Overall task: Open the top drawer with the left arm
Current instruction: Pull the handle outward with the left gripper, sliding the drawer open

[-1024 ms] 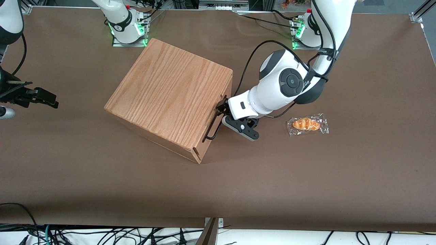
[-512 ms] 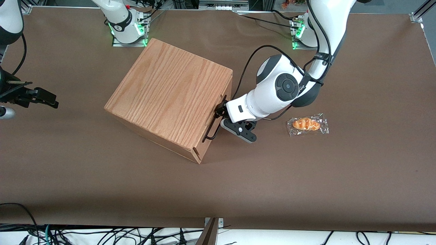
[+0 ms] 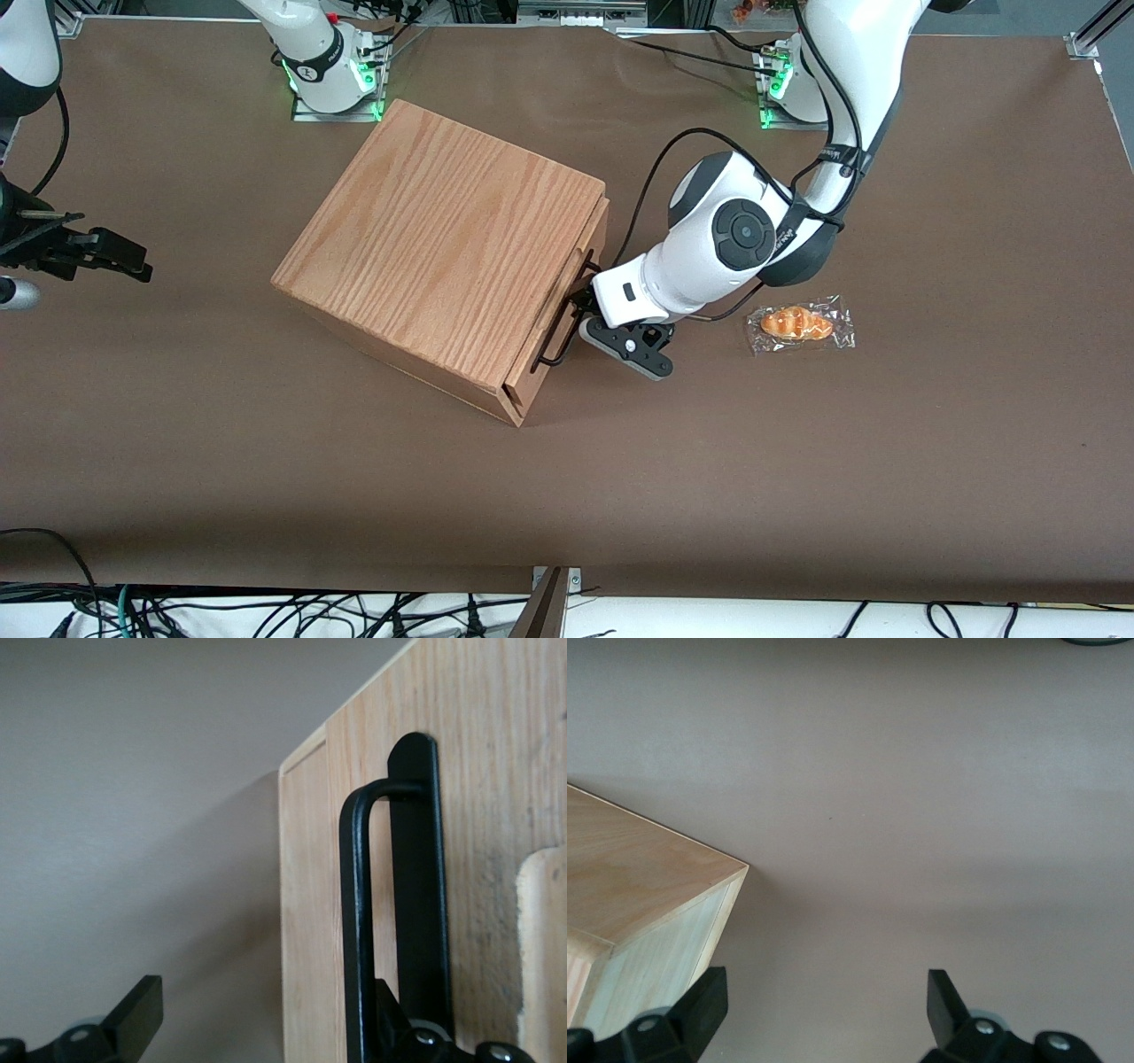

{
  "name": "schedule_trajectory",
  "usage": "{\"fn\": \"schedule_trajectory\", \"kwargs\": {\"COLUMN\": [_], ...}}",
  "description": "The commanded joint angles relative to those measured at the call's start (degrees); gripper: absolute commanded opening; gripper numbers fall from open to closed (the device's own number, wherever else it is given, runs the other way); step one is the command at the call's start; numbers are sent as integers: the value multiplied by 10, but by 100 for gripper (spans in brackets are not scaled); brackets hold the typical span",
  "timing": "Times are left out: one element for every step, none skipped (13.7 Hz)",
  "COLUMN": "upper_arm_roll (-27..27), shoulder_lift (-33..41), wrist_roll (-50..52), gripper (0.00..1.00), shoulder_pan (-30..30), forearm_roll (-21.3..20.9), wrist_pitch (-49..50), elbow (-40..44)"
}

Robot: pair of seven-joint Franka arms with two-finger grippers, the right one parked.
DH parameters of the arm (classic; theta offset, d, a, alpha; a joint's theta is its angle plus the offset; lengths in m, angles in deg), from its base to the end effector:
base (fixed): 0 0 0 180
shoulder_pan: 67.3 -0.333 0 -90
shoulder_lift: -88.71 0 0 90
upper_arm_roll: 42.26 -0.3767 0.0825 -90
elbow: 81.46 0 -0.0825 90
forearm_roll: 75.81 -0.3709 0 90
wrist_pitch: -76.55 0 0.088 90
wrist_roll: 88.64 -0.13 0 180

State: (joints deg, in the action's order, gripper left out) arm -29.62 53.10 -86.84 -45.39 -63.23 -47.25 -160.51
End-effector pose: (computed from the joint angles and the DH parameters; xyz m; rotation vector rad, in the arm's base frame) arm 0.6455 -0.4110 0.4083 2.7276 -0.5712 0.0886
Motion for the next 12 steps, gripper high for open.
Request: {"fn": "schedule_trajectory", "kwargs": {"upper_arm_roll": [-3, -3, -3, -4, -4, -5, -4, -4, -4, -3, -3, -4], "shoulder_lift": [-6, -5, -4, -3, -3, -3, -1, 0, 1, 2, 4, 4], "wrist_roll": [-2, -2, -2, -2, -3, -3, -2, -2, -2, -3, -3, -3], "gripper": [100, 100, 100, 100, 100, 100, 100, 100, 100, 100, 100, 100], "shoulder_pan": [-13, -20, -25, -30, -40, -48, -53, -59, -69, -78, -80, -84], "forearm_roll": [-49, -61, -64, -64, -65, -76, -99, -114, -115, -116, -117, -120], "wrist_pitch": [11, 12, 17, 22, 25, 37, 46, 49, 51, 58, 63, 65], "elbow": [14, 14, 14, 14, 14, 14, 15, 15, 15, 18, 19, 18]}}
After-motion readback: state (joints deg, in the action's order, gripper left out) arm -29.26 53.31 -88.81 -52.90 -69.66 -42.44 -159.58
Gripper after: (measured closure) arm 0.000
